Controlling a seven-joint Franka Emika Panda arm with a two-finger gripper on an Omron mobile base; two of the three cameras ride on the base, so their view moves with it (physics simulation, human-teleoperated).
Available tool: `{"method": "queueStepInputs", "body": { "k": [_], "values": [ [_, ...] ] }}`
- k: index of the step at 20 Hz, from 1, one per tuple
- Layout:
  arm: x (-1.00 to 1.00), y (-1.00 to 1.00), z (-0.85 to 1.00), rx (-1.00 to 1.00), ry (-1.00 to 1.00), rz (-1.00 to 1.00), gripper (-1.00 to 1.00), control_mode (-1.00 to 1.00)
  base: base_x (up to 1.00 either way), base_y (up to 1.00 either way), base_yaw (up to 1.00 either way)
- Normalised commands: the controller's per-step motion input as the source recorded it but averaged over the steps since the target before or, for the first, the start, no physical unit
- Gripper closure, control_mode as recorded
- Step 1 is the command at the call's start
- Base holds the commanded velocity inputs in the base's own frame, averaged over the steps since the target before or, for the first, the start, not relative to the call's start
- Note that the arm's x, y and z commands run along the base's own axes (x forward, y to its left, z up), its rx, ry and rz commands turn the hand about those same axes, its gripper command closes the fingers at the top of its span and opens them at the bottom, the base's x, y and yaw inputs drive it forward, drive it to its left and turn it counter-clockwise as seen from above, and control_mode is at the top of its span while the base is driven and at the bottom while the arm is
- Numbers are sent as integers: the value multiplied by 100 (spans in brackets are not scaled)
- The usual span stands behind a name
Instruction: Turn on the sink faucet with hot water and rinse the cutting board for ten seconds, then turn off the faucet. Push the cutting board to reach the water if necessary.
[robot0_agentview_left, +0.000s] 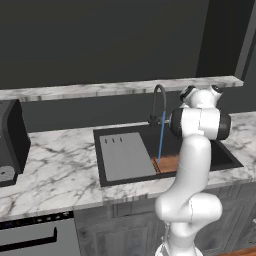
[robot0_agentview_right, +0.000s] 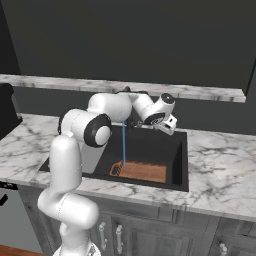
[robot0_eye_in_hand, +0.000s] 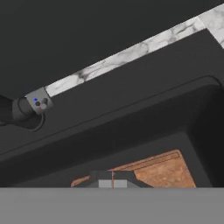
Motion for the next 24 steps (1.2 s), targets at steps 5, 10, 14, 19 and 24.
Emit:
{"method": "queueStepInputs", "body": {
  "k": [5,10,14,19,24],
  "values": [
    [0,0,0,2,-5,0,100,-100,0,0,0],
    [0,0,0,7,-8,0,100,-100,0,0,0],
    [0,0,0,13,-5,0,100,-100,0,0,0],
    [3,0,0,11,0,3,100,-100,0,0,0],
    [8,0,0,7,0,11,100,-100,0,0,0]
  ]
}}
